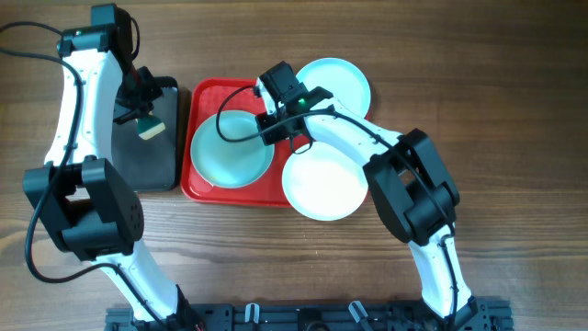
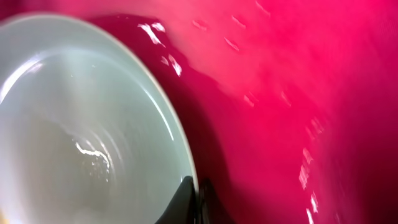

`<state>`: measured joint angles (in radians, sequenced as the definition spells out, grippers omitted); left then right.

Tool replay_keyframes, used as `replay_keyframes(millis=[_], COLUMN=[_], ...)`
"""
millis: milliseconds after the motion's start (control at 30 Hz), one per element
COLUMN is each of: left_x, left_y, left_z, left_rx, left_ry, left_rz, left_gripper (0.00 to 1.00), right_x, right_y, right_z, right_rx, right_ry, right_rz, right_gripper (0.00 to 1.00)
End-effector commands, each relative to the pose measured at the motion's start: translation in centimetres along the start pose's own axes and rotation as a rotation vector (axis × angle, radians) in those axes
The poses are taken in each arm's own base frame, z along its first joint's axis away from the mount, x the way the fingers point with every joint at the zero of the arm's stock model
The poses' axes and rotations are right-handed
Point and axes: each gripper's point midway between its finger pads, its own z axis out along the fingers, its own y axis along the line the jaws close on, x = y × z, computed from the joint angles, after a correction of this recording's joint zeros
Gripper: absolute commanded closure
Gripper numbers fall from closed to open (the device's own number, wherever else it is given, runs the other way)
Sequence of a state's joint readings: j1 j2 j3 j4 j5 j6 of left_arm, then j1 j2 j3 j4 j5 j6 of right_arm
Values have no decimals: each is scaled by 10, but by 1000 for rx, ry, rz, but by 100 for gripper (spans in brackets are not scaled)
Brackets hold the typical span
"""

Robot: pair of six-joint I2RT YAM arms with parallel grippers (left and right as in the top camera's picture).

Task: Clean dirty plates on tray and stack at the side

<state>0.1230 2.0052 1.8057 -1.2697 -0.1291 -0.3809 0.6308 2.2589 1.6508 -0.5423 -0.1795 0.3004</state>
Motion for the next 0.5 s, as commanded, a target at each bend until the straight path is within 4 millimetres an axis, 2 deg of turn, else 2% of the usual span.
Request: replay_keyframes(millis=[0, 233, 367, 467], left_x=[7, 23, 38, 49], left_y=[-11, -42, -65, -82], left_z=[-9, -13, -17, -20], left_rx=[35, 112, 189, 226], left_ry=[-2, 33, 73, 92], left_rz=[3, 57, 92, 128], left_gripper=[96, 96, 96, 96], right_x=[20, 25, 21, 21], right_y=[-38, -43, -41, -41], right_z=[8, -5, -15, -16], right_rx=[201, 245, 247, 245], right_ry=[26, 26, 11, 9], right_rz=[305, 454, 469, 466], right_gripper=[96, 96, 96, 96])
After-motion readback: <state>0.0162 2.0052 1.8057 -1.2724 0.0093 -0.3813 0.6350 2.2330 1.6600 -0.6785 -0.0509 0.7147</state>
